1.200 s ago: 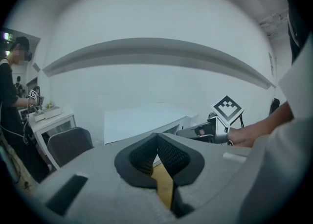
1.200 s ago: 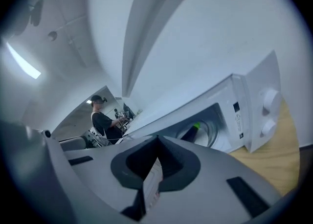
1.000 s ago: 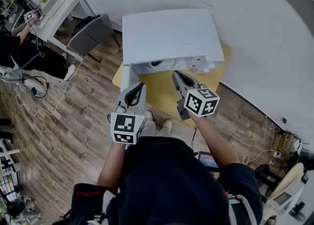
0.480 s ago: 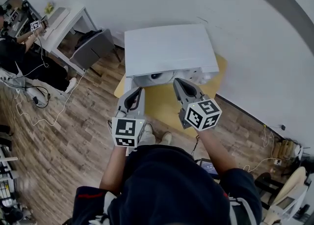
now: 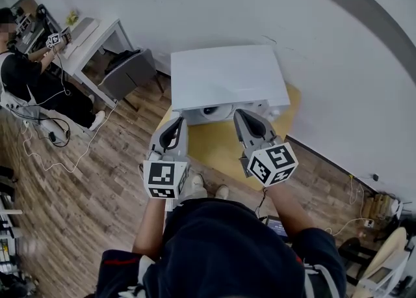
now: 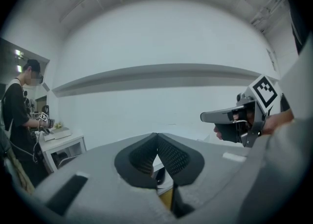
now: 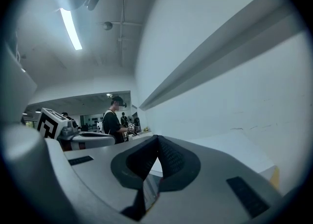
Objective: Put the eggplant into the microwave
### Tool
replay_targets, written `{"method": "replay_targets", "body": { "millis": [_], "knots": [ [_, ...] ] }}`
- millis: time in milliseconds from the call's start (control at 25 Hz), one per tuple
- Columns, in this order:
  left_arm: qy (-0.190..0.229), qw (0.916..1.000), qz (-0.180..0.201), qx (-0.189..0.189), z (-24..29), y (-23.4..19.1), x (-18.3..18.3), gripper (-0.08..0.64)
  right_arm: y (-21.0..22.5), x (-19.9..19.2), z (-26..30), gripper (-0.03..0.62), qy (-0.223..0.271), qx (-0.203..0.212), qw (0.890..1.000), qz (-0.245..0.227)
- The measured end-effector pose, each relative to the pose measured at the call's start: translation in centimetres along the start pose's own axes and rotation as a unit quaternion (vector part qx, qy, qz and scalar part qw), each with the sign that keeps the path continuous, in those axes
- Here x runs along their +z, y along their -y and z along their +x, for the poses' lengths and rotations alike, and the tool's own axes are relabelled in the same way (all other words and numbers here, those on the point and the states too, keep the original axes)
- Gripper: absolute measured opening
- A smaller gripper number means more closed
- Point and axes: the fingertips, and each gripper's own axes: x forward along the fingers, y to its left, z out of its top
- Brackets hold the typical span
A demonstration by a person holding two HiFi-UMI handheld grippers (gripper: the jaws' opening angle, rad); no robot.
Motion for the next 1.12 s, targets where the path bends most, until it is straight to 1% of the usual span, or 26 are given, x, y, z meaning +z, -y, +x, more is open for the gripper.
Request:
{"method": "replay_targets", "body": {
  "millis": [400, 960, 1120],
  "knots": [
    [0.017, 0.9997, 0.012, 0.009, -0.3, -1.0, 1.7, 0.014, 0.4, 1.3, -0.2, 0.011, 0.018, -0.011, 1.000, 0.001],
    [0.017, 0.9996, 0.017, 0.011, -0.3, -1.5, 1.9, 0.014, 0.3, 1.7, 0.3, 0.011, 0.019, -0.011, 1.000, -0.015],
    [0.016, 0.9996, 0.017, 0.013, -0.1, -1.8, 1.9, 0.014, 0.5, 1.5, 0.5, 0.011, 0.018, -0.016, 1.000, -0.014]
  ]
}}
